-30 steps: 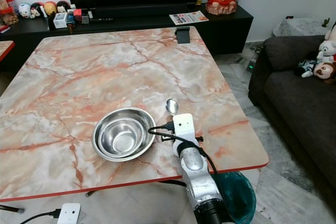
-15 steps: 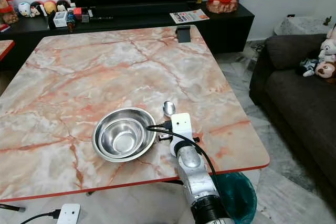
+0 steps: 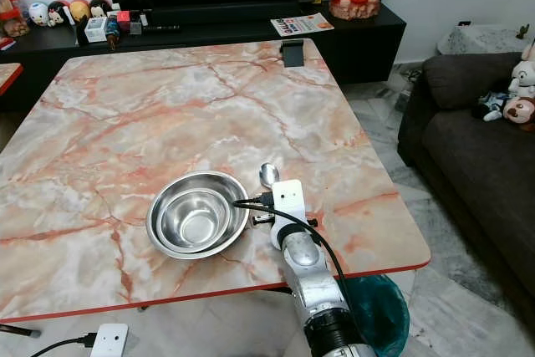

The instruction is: Setting the table

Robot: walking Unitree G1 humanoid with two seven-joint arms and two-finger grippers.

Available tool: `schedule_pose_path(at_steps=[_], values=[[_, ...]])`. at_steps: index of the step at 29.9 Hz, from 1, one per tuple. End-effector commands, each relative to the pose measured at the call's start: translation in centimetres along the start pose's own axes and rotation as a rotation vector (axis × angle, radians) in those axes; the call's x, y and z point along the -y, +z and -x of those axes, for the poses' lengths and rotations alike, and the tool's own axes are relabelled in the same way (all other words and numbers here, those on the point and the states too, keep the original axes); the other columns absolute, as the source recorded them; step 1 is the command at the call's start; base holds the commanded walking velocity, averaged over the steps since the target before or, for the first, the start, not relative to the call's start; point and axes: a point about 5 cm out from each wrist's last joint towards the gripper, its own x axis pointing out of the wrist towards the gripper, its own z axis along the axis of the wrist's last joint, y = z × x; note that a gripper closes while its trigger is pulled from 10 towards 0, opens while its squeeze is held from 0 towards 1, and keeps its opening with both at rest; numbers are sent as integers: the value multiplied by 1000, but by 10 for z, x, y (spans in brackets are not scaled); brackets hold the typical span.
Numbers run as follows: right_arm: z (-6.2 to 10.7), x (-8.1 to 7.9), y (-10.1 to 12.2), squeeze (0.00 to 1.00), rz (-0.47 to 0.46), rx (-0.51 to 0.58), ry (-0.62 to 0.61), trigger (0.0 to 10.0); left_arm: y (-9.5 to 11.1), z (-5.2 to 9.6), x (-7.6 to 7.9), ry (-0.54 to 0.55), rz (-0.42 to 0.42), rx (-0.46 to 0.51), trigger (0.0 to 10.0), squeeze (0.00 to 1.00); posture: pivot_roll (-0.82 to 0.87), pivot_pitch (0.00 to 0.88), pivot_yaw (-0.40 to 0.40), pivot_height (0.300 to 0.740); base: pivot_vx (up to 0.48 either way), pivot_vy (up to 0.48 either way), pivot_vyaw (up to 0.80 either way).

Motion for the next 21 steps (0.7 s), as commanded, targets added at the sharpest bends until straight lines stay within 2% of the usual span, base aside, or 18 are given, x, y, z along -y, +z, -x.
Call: schedule_pose_path(at_steps=[1, 16, 20, 21], values=[[-1, -1, -2, 1000, -2, -20, -2, 10000, -4, 0, -4, 5, -24, -26, 10000, 0, 11, 52, 45, 740, 0, 0, 0], [-2, 0, 7, 1000, -14, 27, -13, 10000, -2, 0, -5, 10, -20, -26, 10000, 0, 10, 45, 47, 740, 0, 0, 0], [-1, 3, 17, 1000, 34, 92, -33, 10000, -2, 0, -4, 8, -20, -25, 10000, 0, 7, 42, 47, 740, 0, 0, 0], [-1, 3, 23, 0, 46, 134, -36, 10000, -2, 0, -4, 7, -20, -25, 10000, 0, 7, 42, 47, 740, 0, 0, 0]])
